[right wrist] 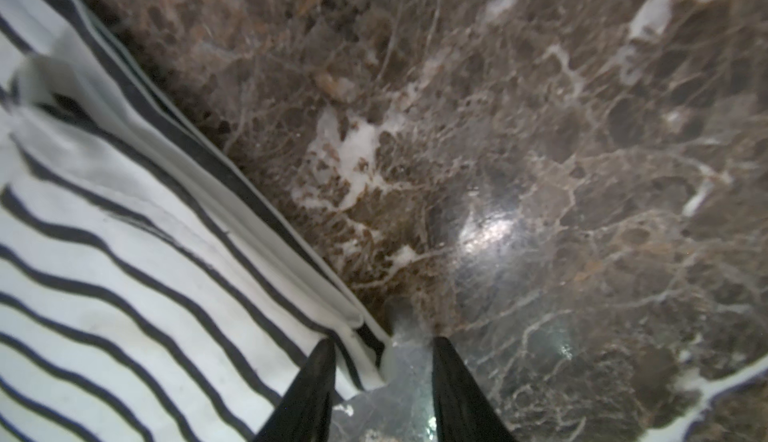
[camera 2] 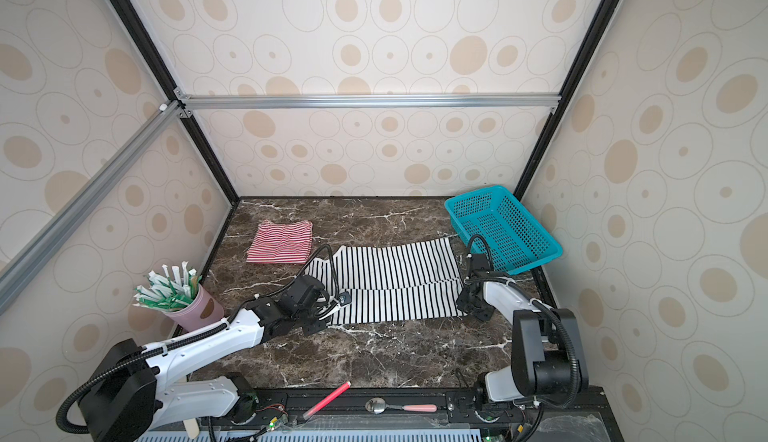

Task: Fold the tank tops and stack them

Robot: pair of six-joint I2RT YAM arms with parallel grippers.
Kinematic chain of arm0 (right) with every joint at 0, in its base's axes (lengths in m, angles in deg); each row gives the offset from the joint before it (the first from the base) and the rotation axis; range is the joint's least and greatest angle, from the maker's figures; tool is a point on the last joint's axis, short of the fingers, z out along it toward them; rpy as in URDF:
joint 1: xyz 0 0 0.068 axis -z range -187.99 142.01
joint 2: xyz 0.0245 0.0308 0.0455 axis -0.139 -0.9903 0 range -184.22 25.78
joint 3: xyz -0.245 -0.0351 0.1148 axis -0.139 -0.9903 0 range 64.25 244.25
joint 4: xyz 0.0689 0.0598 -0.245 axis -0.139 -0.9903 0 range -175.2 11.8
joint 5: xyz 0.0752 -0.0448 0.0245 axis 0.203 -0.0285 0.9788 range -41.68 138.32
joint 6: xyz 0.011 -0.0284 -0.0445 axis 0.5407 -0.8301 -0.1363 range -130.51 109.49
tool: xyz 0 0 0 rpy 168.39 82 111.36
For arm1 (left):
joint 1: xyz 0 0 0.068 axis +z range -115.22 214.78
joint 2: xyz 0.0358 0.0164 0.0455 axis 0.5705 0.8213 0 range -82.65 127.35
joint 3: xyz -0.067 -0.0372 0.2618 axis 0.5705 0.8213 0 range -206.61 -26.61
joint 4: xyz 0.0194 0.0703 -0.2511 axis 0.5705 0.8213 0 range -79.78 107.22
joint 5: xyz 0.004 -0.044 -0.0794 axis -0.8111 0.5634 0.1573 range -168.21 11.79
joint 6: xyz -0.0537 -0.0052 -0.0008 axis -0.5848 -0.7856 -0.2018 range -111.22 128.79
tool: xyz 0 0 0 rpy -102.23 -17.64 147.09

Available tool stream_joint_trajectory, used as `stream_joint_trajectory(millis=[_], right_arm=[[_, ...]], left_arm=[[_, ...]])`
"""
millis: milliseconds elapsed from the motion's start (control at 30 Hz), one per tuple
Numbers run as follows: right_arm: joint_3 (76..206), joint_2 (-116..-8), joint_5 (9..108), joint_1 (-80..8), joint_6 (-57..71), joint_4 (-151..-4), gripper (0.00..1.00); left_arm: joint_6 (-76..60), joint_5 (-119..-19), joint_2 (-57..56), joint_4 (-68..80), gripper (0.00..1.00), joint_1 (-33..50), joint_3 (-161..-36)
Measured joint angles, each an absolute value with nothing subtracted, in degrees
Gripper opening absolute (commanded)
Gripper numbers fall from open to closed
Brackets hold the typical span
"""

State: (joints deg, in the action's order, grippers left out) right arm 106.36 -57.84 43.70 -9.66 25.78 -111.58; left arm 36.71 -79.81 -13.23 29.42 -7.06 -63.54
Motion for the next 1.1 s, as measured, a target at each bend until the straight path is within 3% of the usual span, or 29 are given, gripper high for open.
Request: stream_joint_trajectory(millis=[233,500,1100], right_arm=[[107.4,-59.1,44.6,-9.6,24.9,-111.4,0.31],[107.5,-59.3,46.3,-9.7,24.3,-109.8,0.0],[109.6,-47.1,47.9,-12.2,22.2,-116.0,0.0]], left_arm=[[36.7,-79.8,-13.2,29.6,0.33,-7.2,-63.6],[36.6,-79.7,-13.2,29.6,0.36,-7.4,-63.6],[36.6,-80.3,-5.8,24.4,0.37,-10.4,-59.5]])
